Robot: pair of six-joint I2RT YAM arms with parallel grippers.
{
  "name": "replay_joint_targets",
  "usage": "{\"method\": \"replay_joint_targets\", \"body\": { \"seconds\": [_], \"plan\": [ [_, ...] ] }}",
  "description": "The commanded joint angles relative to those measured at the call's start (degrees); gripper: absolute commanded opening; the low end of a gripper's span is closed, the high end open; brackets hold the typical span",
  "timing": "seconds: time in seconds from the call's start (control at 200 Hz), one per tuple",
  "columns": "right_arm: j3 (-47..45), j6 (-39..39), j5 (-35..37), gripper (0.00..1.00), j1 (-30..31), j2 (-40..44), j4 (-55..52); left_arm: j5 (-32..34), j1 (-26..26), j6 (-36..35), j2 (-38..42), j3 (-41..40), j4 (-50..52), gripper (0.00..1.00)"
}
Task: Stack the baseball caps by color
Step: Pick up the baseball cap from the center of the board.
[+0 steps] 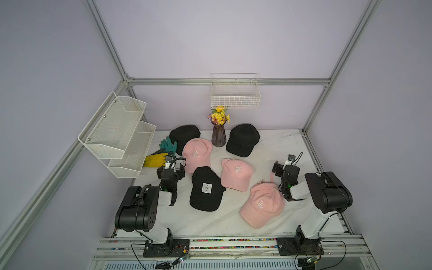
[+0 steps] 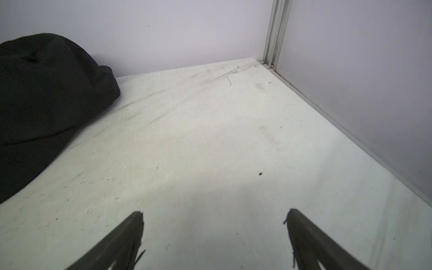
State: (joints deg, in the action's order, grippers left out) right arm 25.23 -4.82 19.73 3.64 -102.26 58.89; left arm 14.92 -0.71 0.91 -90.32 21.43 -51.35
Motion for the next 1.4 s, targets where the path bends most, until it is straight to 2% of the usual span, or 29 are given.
{"method": "replay_joint_targets", "body": {
  "seconds": [0.0,0.515,0.645,0.725,0.88,0.97,1.055,1.1,1.165,1.295,1.4],
  "plan": [
    [0.31,0.42,-0.32,0.97,0.23,-0.05,1.09,-0.33,0.32,0.60,0.78,0.32,-2.03,1.00],
    [-0.70,0.17,0.48,0.97,0.26,1.68,2.02,-0.33,0.36,0.67,0.76,0.45,-1.95,1.00],
    [-1.45,-0.16,4.00,0.97,1.04,13.04,-5.80,-0.28,0.39,0.68,0.76,0.39,-1.90,1.00],
    [-1.25,-4.63,6.99,0.98,1.18,22.36,-13.86,-0.20,0.36,0.81,0.84,0.32,-2.01,1.00],
    [1.21,-12.15,3.13,0.97,1.69,37.77,-30.79,-0.08,0.36,0.69,0.98,-0.14,-2.76,1.00],
    [4.30,-18.31,-2.32,0.97,2.51,44.08,-43.56,-0.31,0.38,0.37,2.40,-2.39,-6.25,1.00],
    [8.05,-23.48,-9.32,0.97,4.32,46.81,-55.55,0.50,-0.22,-0.29,7.20,-5.17,-7.69,1.00],
    [10.27,-25.49,-12.52,0.97,6.02,46.64,-61.80,1.15,-0.81,-0.31,12.80,-5.43,-3.97,1.00],
    [13.34,-28.18,-15.28,0.97,9.32,44.85,-70.04,-1.45,-1.14,0.00,20.82,-5.14,4.21,1.00],
    [20.05,-32.62,-21.46,0.97,14.69,37.43,-83.21,-2.58,-3.79,7.16,35.28,-2.98,19.18,1.00],
    [24.27,-33.94,-26.26,0.97,17.51,30.95,-91.74,-4.76,-7.90,14.00,42.98,0.96,30.83,1.00]
  ]
}}
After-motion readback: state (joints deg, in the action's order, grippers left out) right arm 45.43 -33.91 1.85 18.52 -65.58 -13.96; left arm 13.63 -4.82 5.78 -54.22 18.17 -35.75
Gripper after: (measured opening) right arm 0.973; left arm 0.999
